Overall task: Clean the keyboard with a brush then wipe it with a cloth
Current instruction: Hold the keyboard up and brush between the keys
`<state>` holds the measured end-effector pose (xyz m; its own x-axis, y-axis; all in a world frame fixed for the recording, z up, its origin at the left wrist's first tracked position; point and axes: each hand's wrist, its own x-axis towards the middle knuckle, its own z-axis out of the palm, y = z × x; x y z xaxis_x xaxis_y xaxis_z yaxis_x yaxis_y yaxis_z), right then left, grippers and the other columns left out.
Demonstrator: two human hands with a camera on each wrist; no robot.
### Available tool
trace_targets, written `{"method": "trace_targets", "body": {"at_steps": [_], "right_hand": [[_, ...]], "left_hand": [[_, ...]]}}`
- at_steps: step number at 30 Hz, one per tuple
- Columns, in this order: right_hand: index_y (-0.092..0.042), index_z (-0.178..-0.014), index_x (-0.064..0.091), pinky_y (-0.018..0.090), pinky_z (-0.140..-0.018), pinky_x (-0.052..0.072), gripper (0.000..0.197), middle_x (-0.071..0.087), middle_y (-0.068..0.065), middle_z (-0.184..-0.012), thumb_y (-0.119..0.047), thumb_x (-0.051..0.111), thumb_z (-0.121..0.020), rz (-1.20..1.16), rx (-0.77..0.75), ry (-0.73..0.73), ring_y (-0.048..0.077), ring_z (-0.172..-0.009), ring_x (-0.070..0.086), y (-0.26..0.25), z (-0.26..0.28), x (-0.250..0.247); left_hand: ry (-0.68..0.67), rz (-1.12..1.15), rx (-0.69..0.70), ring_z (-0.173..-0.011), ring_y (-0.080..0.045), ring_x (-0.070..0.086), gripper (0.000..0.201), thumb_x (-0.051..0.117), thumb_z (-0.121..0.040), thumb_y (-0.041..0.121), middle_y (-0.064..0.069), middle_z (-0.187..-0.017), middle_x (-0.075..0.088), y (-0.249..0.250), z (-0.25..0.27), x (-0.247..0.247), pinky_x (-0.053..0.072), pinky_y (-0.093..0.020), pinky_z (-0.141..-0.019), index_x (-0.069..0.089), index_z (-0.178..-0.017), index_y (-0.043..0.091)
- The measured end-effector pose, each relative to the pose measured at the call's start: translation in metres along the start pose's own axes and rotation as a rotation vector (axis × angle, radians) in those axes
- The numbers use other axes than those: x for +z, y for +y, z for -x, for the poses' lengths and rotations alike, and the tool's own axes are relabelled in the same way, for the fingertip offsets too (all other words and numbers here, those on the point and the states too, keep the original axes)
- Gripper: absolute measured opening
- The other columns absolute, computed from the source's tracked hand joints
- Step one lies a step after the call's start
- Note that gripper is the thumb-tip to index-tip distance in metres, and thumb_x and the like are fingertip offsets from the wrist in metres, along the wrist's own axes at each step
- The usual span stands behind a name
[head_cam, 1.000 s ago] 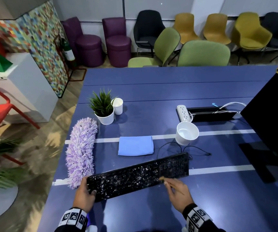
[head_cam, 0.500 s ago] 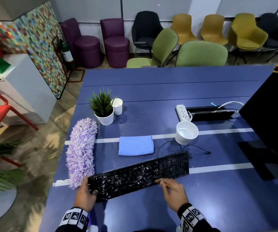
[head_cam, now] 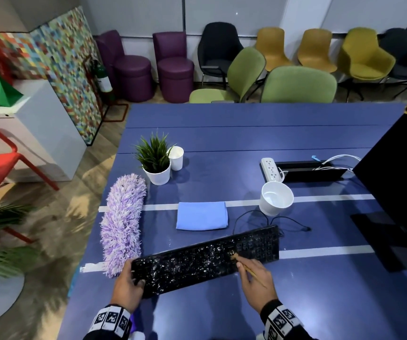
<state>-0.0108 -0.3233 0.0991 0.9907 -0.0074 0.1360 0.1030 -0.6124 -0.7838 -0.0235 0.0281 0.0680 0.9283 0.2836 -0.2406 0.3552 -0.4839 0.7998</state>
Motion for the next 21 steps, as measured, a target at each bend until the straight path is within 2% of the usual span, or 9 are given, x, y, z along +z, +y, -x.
{"method": "trace_targets", "body": {"at_steps": [2, 6, 9, 10, 12, 14, 16, 19, 21], "right_hand": [[-0.021, -0.098, 0.075, 0.018, -0.074, 0.055, 0.019, 0.066, -0.018, -0.084, -0.010, 0.062, -0.089, 0.009, 0.002, -0.089, -0.011, -0.076, 0.061, -0.002, 0.001, 0.001], [-0.024, -0.101, 0.073, 0.012, -0.077, 0.050, 0.021, 0.068, -0.012, -0.085, -0.011, 0.062, -0.089, 0.011, -0.025, -0.025, -0.006, -0.081, 0.061, -0.005, -0.002, 0.004], [-0.036, -0.088, 0.072, 0.012, -0.071, 0.054, 0.020, 0.071, -0.013, -0.084, -0.019, 0.061, -0.090, 0.022, 0.047, -0.133, -0.006, -0.077, 0.065, -0.008, -0.003, 0.006], [-0.035, -0.087, 0.072, 0.014, -0.069, 0.055, 0.015, 0.071, -0.013, -0.083, -0.028, 0.059, -0.090, 0.025, 0.039, -0.122, -0.005, -0.075, 0.065, -0.009, -0.003, 0.005], [-0.028, -0.096, 0.073, 0.017, -0.065, 0.054, 0.021, 0.068, -0.011, -0.082, -0.036, 0.054, -0.090, -0.003, -0.025, -0.049, 0.000, -0.073, 0.063, -0.013, -0.005, 0.004], [-0.026, -0.107, 0.070, 0.017, -0.062, 0.051, 0.022, 0.062, -0.012, -0.078, -0.029, 0.054, -0.092, -0.009, -0.086, -0.043, 0.005, -0.070, 0.059, -0.020, -0.006, 0.004], [-0.026, -0.110, 0.069, 0.015, -0.064, 0.048, 0.022, 0.059, -0.012, -0.076, -0.022, 0.057, -0.092, 0.041, -0.107, -0.046, 0.004, -0.071, 0.056, -0.020, -0.009, 0.002], [-0.022, -0.103, 0.073, 0.003, -0.064, 0.045, 0.019, 0.064, -0.005, -0.079, -0.022, 0.057, -0.092, 0.064, -0.014, 0.024, -0.004, -0.071, 0.057, -0.013, -0.015, -0.005], [-0.022, -0.102, 0.073, 0.007, -0.064, 0.050, 0.028, 0.068, -0.003, -0.084, -0.038, 0.052, -0.092, 0.060, -0.042, -0.030, -0.005, -0.071, 0.060, -0.011, -0.015, -0.008]], "left_hand": [[0.004, 0.010, 0.000, -0.075, -0.020, 0.071, 0.063, 0.062, -0.074, -0.019, -0.010, -0.090, 0.072, 0.001, 0.000, -0.001, 0.051, -0.008, -0.065, 0.045, -0.114, 0.027], [-0.017, 0.003, 0.001, -0.078, -0.018, 0.071, 0.064, 0.062, -0.075, -0.016, -0.008, -0.093, 0.071, 0.002, 0.001, -0.002, 0.056, -0.030, -0.077, 0.044, -0.115, 0.030], [-0.013, -0.012, 0.012, -0.079, -0.018, 0.071, 0.066, 0.063, -0.074, -0.016, -0.008, -0.094, 0.072, 0.000, 0.001, -0.003, 0.057, -0.030, -0.075, 0.044, -0.113, 0.033], [-0.010, -0.015, 0.013, -0.079, -0.019, 0.071, 0.067, 0.063, -0.074, -0.016, -0.007, -0.093, 0.072, -0.001, 0.001, -0.002, 0.057, -0.031, -0.076, 0.044, -0.111, 0.035], [-0.012, -0.014, 0.010, -0.077, -0.018, 0.071, 0.069, 0.063, -0.075, -0.016, -0.005, -0.091, 0.071, 0.001, 0.002, -0.002, 0.057, -0.028, -0.073, 0.043, -0.106, 0.042], [-0.014, -0.010, 0.007, -0.075, -0.016, 0.070, 0.068, 0.063, -0.075, -0.017, -0.005, -0.089, 0.070, 0.004, 0.003, -0.003, 0.054, -0.018, -0.066, 0.044, -0.107, 0.040], [-0.004, -0.007, 0.001, -0.074, -0.017, 0.069, 0.061, 0.063, -0.075, -0.017, -0.008, -0.089, 0.071, 0.006, 0.004, -0.003, 0.050, -0.015, -0.064, 0.046, -0.113, 0.028], [-0.014, 0.003, -0.009, -0.077, -0.019, 0.070, 0.062, 0.063, -0.076, -0.016, -0.008, -0.093, 0.071, 0.006, 0.003, -0.003, 0.054, -0.025, -0.072, 0.044, -0.114, 0.029], [-0.020, 0.000, -0.017, -0.078, -0.019, 0.070, 0.062, 0.063, -0.076, -0.015, -0.007, -0.095, 0.070, 0.007, 0.003, -0.004, 0.055, -0.031, -0.077, 0.043, -0.115, 0.030]]}}
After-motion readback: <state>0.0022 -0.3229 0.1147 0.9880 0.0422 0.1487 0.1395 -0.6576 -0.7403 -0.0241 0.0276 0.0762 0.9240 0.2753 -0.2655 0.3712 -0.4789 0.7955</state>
